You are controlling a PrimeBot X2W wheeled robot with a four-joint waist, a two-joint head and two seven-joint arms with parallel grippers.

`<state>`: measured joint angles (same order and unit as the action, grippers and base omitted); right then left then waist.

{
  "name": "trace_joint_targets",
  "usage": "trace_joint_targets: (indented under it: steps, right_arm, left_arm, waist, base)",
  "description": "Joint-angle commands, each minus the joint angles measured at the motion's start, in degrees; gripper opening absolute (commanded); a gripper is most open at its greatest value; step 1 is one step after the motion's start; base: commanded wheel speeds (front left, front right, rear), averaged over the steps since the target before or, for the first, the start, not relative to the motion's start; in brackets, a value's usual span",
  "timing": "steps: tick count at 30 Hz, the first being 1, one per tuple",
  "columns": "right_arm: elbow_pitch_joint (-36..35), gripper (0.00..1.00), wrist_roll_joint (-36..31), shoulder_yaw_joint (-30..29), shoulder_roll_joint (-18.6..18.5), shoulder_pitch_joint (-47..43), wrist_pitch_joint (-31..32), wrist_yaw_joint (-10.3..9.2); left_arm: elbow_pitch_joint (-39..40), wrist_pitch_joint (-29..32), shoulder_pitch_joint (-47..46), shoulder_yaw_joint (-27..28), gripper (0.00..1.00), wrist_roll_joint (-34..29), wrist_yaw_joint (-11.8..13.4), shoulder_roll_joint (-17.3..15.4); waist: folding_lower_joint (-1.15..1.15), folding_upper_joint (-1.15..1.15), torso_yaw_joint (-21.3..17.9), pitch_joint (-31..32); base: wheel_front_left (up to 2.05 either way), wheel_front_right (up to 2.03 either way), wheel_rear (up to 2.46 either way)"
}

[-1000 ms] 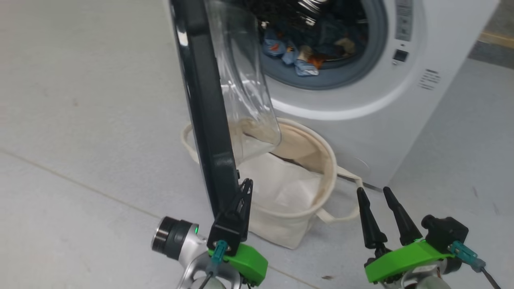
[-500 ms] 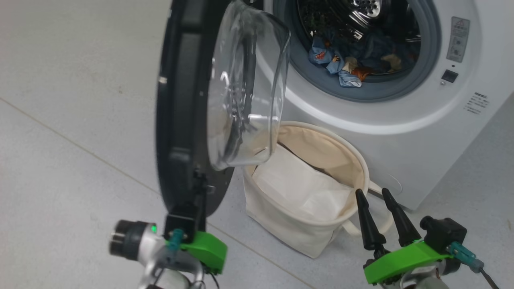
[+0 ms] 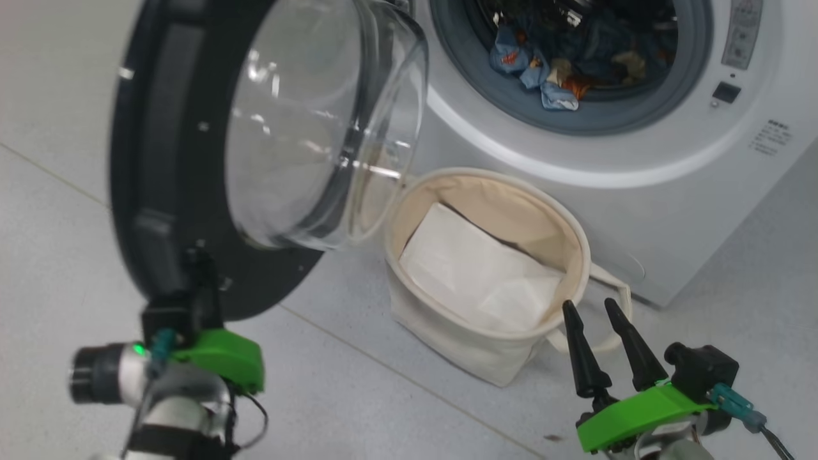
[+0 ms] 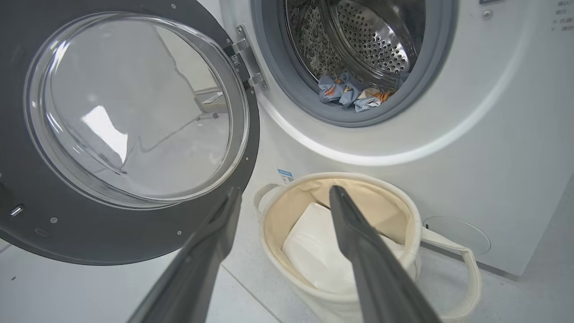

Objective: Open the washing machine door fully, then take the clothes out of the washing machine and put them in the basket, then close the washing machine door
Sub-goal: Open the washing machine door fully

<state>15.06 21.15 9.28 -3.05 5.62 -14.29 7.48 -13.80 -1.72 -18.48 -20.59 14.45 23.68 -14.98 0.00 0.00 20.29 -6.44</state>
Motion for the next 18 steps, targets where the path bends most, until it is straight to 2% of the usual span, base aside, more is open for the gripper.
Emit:
trace_joint_targets:
  steps: [1, 13, 18]
  right_arm:
    - [-1.67, 1.00, -0.64, 1.42, 0.17, 2.14, -0.71, 0.01]
    - [-1.71, 1.00, -3.78, 1.20, 0.17, 4.41, -0.71, 0.01]
    - [-1.80, 1.00, -5.07, 0.90, -0.25, 5.50, -0.71, 0.01]
  left_arm:
    - [1.00, -0.76, -3.99, 3.79, 0.00, 0.52, 0.51, -2.27]
    - [-8.37, -3.74, -11.64, 11.90, 0.00, 5.04, -0.04, -6.97]
    - [-12.30, -5.83, -14.78, 14.20, 0.00, 6.80, -0.66, -7.83]
  waist:
    - [0.00, 0.00, -0.49, -1.07]
    - [0.00, 0.00, -2.07, -7.28]
    - [0.00, 0.00, -2.50, -10.39]
  base:
    - [0.00, 0.00, 0.00]
    - [0.00, 0.00, 0.00]
    - [0.00, 0.00, 0.00]
